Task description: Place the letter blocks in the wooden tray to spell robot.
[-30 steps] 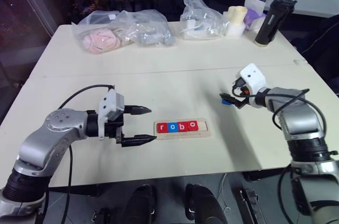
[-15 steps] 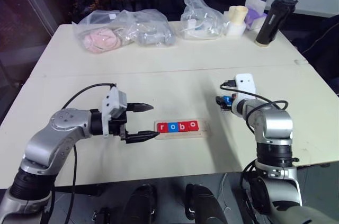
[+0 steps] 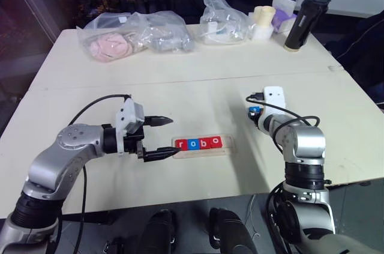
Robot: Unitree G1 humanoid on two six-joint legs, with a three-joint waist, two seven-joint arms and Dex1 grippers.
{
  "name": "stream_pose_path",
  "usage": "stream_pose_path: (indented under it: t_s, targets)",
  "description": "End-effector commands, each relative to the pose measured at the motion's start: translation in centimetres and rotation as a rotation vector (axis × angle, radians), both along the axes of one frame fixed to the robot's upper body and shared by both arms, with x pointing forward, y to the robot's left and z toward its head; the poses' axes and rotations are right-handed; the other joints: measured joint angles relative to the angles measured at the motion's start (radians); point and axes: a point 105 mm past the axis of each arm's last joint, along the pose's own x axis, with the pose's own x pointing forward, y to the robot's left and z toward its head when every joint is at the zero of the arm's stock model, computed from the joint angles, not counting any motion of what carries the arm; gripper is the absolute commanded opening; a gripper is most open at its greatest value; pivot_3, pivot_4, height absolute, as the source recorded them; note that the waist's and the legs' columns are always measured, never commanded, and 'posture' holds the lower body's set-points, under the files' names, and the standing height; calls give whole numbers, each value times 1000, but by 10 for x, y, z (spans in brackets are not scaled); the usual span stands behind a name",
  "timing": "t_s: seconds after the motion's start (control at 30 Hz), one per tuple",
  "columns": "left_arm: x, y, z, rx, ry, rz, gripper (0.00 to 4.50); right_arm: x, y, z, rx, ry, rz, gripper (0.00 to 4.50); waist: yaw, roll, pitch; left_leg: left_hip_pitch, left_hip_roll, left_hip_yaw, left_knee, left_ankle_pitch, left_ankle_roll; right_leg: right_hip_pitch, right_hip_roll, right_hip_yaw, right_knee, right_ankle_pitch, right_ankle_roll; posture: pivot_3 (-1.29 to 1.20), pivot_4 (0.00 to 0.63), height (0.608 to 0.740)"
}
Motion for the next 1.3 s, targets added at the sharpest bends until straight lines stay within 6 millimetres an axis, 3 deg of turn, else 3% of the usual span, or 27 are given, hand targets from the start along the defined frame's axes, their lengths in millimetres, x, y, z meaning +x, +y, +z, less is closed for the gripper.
stream_pose_path:
  t_s: [0.03, 0.27, 0.43, 0.7, 0.9, 0.93, 1.0, 1.07, 1.13, 1.2, 1.3]
  targets:
    - [-2, -2, 7, -5, -51, -6, 4500, -4, 0, 1, -7, 6, 1, 1146, 0, 0, 0, 0, 0, 0, 0, 0, 0, 0, 0, 0, 0, 0, 0, 0, 150, 740]
    - [-2, -4, 2, -12, -42, -12, 4500, -61, -7, 16, -40, 58, 102, 1146, 4, 0, 0, -3, 0, 0, -1, 0, 0, -2, -1, 0, -2, -1, 1, 0, 150, 740]
    - [-1, -5, 1, -16, -39, -16, 4500, -94, -1, 7, -21, 74, 161, 1146, 1, 0, 0, -2, 1, 0, -1, 0, 0, -2, 0, 0, -1, -1, 1, 0, 150, 740]
    - [1, -6, -2, -17, -33, -22, 4500, -100, -1, -10, 26, 114, 92, 1146, 0, 0, 0, -1, 5, 1, -1, 0, 0, -3, 0, -1, -2, -2, 3, 0, 150, 740]
    - [1, -6, -1, -14, -38, -15, 4500, -98, 0, -12, 32, 125, 86, 1146, -1, -1, -1, -1, 5, 3, -1, 0, 0, -3, -2, 0, -3, 0, -1, 0, 150, 740]
    - [1, -5, -1, -13, -38, -13, 4500, -98, 1, -12, 34, 125, 97, 2203, -1, -1, -1, -1, 5, 3, -1, 0, 0, -3, -2, 0, -4, 0, -1, 0, 150, 740]
    - [1, -5, -1, -12, -38, -12, 4500, -100, 5, -12, 30, 133, 144, 3178, 0, -1, -1, -2, 5, 3, -1, 0, 0, -3, -2, 0, -4, 0, -1, 0, 150, 740]
    - [0, -4, 0, -12, -37, -12, 4500, -106, 13, -2, -4, 144, 326, 4215, 2, 0, 0, -2, 5, 3, -1, 0, 0, -3, -2, -1, -4, 0, -1, 0, 150, 740]
    - [0, -4, 0, -12, -38, -11, 4500, -112, 16, 13, -104, 157, 508, 4428, 2, 1, 0, -4, 5, 3, -1, 0, 0, -5, -3, -1, -5, 0, -1, 0, 150, 740]
    - [1, -4, -1, -11, -39, -12, 4500, -123, 8, 20, -227, 209, 703, 4428, 2, 1, 0, -5, 4, 5, -1, -1, 0, -5, -4, -1, -6, 0, -1, 0, 150, 740]
    - [2, -6, -1, -15, -39, -16, 4500, -123, -11, 27, -374, 227, 906, 4428, 3, -1, 0, -5, 4, 5, -2, -2, 1, -5, -2, -2, -6, -3, 3, 0, 150, 740]
